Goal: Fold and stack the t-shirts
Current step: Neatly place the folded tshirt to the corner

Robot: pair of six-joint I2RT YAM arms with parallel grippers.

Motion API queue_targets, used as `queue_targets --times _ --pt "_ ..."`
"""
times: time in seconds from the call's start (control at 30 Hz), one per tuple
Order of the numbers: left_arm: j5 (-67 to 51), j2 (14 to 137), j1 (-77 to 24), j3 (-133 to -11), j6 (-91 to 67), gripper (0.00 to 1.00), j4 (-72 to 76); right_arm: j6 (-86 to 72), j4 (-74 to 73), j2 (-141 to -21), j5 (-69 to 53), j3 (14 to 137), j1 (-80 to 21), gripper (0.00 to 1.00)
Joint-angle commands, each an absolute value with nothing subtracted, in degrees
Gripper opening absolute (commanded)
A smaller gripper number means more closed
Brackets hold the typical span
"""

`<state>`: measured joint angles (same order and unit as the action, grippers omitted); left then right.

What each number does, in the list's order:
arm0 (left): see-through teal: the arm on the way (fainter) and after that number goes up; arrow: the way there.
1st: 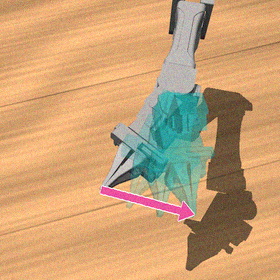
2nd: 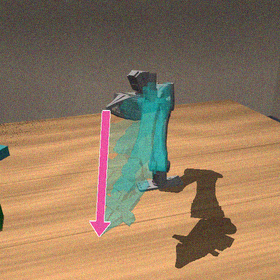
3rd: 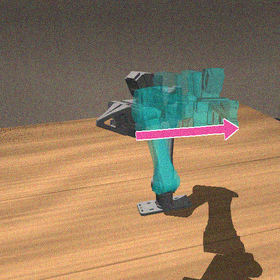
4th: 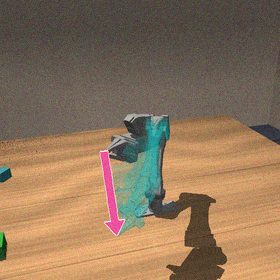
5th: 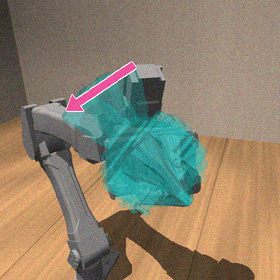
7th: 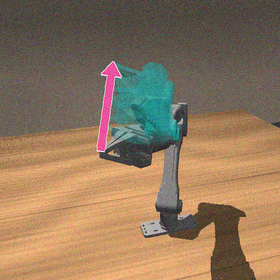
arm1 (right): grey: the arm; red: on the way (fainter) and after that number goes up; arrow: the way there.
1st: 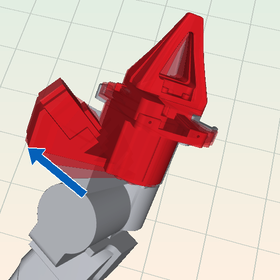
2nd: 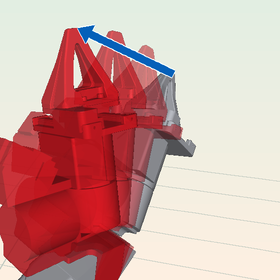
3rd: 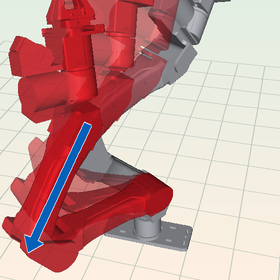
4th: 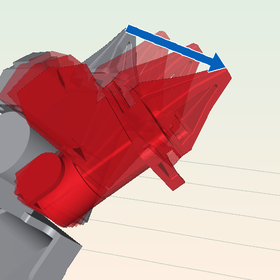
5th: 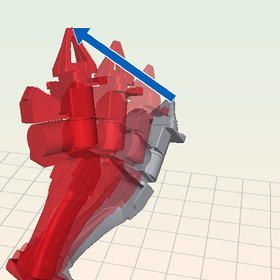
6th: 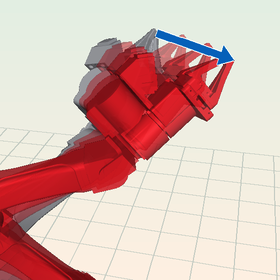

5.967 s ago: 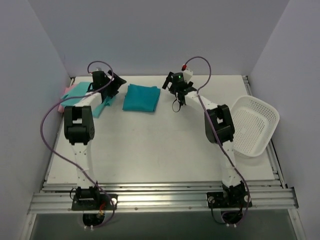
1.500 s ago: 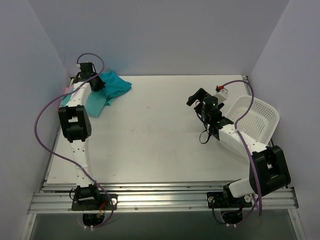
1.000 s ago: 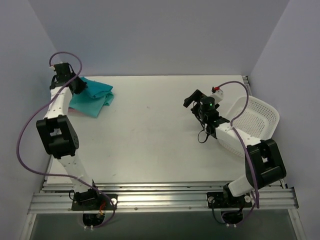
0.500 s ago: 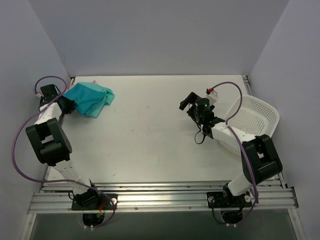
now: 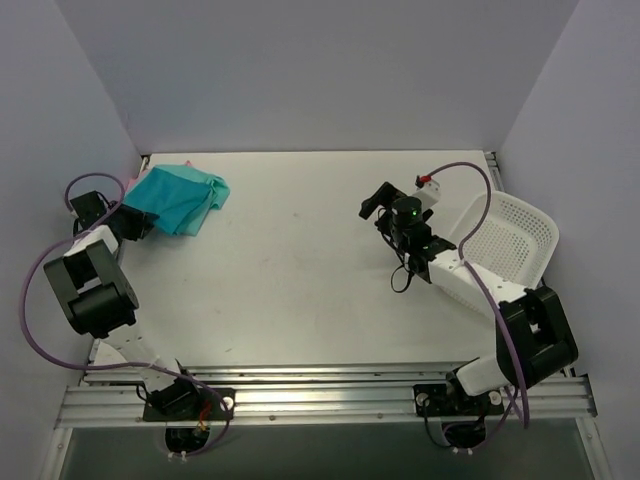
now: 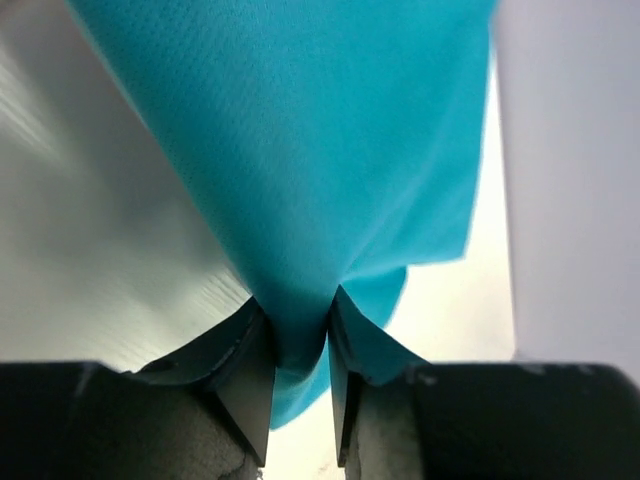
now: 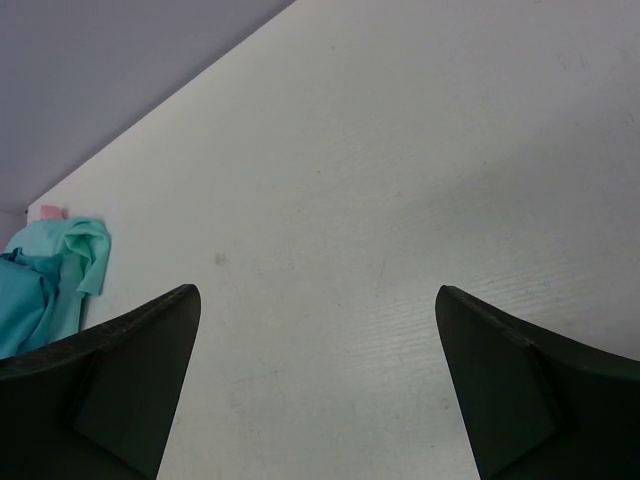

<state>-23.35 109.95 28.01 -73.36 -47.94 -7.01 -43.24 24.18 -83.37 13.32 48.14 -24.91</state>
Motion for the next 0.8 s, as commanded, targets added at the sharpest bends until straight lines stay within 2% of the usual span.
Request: queue_targets --times 0.0,0.07,0.17,0.23,0.27,0.4,0.53,0.63,0.67,0.73,0.77 --pt "-27.34 98.9 29.09 -67.25 -53.61 0.35 9.74 -41.93 22.16 -78.49 17.39 50.62 -27.24 1.0" --pt "-25.41 92.4 29.09 -66.53 -52.22 0.39 7.85 -41.57 19.53 -77.0 20.11 51.76 -29.17 1.0" --pt "-15.06 84.83 28.65 -69.25 -47.65 0.6 -4.77 -41.4 15.84 -75.5 21.97 53.43 -30.93 1.0" --pt "-10.74 79.84 28.39 -68.56 -47.55 0.61 -6.67 -41.48 14.51 -74.71 23.28 53.79 -31.9 1.0" --pt "-8.9 78.06 28.04 -68.21 -47.81 0.94 -8.85 -41.4 13.98 -74.01 23.46 53.7 -32.34 1.0" --pt "-0.63 70.42 27.6 -66.01 -48.78 0.94 -15.02 -41.39 11.52 -73.57 24.61 54.23 -33.92 1.0" --pt "-1.49 65.41 25.5 -64.61 -47.47 0.94 -16.08 -41.66 9.76 -72.08 25.22 54.58 -35.68 1.0" --pt "4.28 59.78 16.29 -63.64 -43.27 0.94 -19.75 -41.66 8.97 -69.36 26.71 53.53 -39.28 1.0" --pt "10.83 58.37 10.43 -63.55 -42.29 0.94 -21.69 -41.66 8.7 -68.65 27.41 53.26 -40.59 1.0" --pt "18.16 55.12 5.56 -63.02 -39.57 0.94 -27.29 -41.92 7.31 -67.33 29.87 52.91 -44.97 1.0" --pt "26.29 54.32 2.14 -62.41 -39.46 0.94 -29.25 -41.92 6.95 -67.06 30.67 53.08 -46.65 1.0"
